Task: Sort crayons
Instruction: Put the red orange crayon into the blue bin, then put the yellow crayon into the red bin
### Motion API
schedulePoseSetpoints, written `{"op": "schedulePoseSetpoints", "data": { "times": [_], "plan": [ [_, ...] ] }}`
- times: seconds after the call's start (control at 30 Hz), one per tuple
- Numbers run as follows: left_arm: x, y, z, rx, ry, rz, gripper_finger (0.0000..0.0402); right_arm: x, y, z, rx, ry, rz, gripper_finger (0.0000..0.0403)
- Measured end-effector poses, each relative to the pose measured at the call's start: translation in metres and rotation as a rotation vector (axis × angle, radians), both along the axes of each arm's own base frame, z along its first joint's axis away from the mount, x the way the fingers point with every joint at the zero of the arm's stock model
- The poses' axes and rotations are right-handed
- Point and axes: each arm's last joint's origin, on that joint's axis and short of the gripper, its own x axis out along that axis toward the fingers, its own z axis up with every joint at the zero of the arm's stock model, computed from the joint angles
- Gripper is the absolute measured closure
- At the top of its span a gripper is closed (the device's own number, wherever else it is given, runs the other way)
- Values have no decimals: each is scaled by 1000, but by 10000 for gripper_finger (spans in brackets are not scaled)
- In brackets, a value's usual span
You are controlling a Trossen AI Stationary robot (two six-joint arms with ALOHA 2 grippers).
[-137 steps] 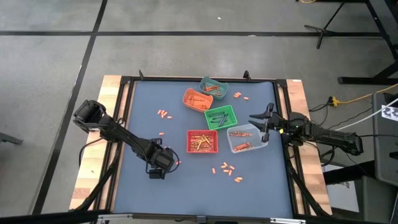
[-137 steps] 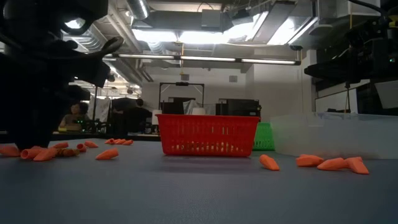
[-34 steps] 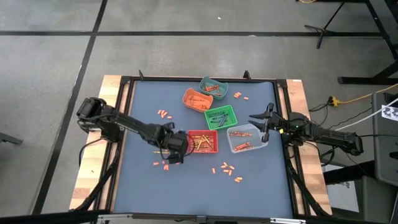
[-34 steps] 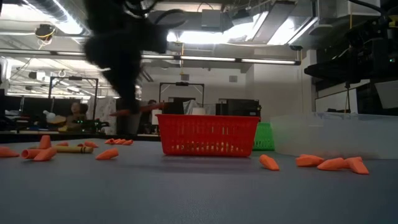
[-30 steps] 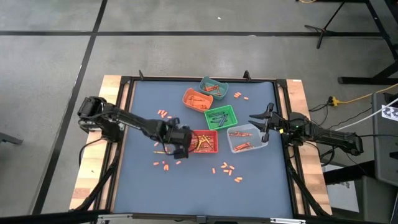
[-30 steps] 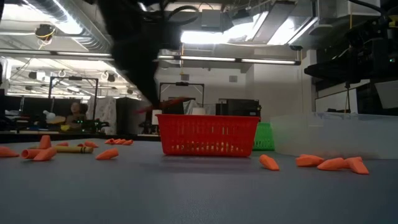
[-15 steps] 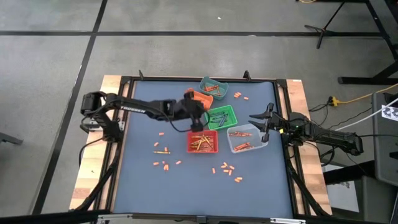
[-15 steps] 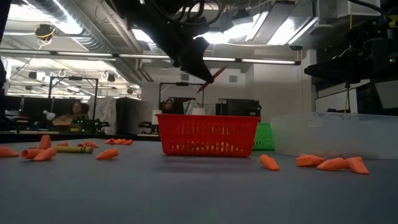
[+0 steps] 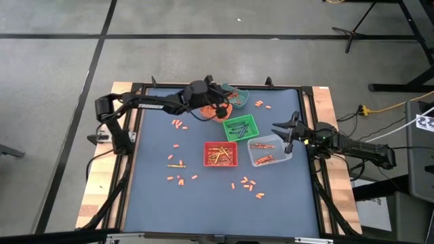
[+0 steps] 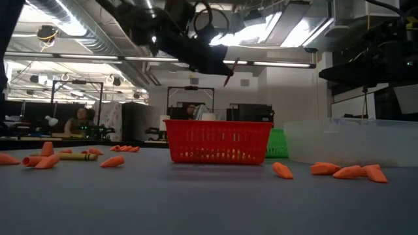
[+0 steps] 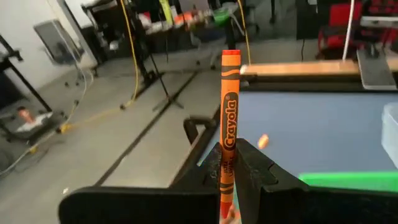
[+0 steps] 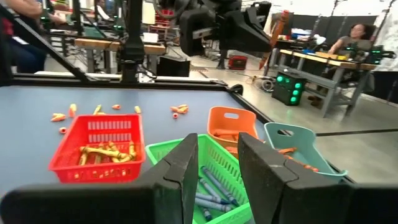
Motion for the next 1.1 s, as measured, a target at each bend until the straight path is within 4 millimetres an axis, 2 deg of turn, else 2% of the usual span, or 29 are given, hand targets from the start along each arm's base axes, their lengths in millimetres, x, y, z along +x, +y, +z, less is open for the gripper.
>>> {"op": "schedulePoseSetpoints", "data": {
  "times": [0.2, 0.4, 0.57, 0.93, 1.1],
  "plan": [
    [8, 29, -22, 37, -101, 29, 393, 0, 0, 0, -1, -3, -14, 290],
    [10, 51, -58, 12, -70, 76, 393, 0, 0, 0, -1, -4, -14, 290],
    [9, 60, -82, -76, -55, 113, 391, 0, 0, 0, -1, -4, -13, 290],
    [9, 61, -85, -121, -73, 133, 328, 0, 0, 0, -1, -4, -12, 290],
    [9, 61, -84, -121, -77, 133, 320, 0, 0, 0, -1, -4, -12, 290]
  ]
}}
